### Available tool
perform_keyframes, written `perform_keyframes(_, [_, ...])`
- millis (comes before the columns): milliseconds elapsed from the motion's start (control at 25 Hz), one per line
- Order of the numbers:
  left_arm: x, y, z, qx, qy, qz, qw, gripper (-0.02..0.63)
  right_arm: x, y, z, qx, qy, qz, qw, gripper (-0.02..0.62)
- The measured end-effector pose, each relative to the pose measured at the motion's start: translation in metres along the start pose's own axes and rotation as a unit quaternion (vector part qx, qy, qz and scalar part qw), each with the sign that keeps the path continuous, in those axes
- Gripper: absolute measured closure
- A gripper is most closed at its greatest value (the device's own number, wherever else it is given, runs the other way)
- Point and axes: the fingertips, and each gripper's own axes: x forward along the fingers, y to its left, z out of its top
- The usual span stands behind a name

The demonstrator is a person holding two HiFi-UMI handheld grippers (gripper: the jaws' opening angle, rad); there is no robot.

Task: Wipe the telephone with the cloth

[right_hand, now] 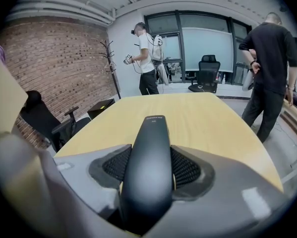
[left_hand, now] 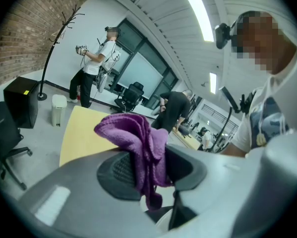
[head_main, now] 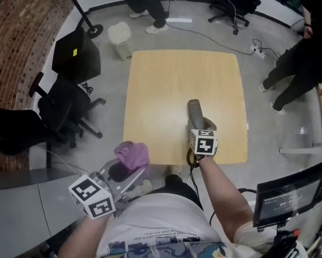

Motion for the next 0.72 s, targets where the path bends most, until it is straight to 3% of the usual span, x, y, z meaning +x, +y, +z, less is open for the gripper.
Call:
perform_keyframes(480, [0.003, -0.004, 0.006, -0.001, 0.003, -0.007, 1.0000, 0.457, 0.003, 0.000, 0.000, 0.000, -0.006, 0.005, 1.000, 0.334])
perform_keyframes(720, [-0.003, -0.004, 0.006, 0.005, 0.002, -0.007, 1.0000, 0.457, -0.005, 0.002, 0.001, -0.009, -0.012, 0.014, 1.000, 0.282])
